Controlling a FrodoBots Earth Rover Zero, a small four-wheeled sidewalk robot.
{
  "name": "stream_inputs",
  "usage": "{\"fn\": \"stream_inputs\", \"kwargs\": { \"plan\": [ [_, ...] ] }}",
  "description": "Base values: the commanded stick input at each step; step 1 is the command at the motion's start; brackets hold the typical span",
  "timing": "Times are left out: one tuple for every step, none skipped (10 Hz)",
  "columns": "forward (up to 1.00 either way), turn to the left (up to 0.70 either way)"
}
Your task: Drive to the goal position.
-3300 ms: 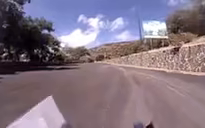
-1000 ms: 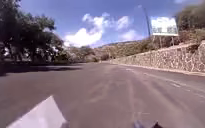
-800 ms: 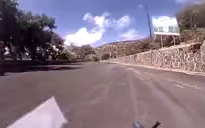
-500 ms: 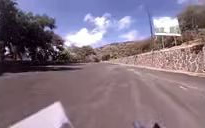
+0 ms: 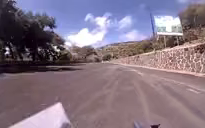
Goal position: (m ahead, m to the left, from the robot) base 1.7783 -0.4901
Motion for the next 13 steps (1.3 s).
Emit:
{"fn": "stream_inputs", "kwargs": {
  "plan": [
    [0.5,0.0],
    [0.5,0.0],
    [0.5,0.0],
    [0.5,0.0],
    [0.5,0.0],
    [0.5,0.0],
    [0.5,0.0],
    [0.5,0.0],
    [0.5,0.0],
    [0.5,0.0],
    [0.5,-0.06],
    [0.5,-0.39],
    [0.5,-0.48]
  ]
}}
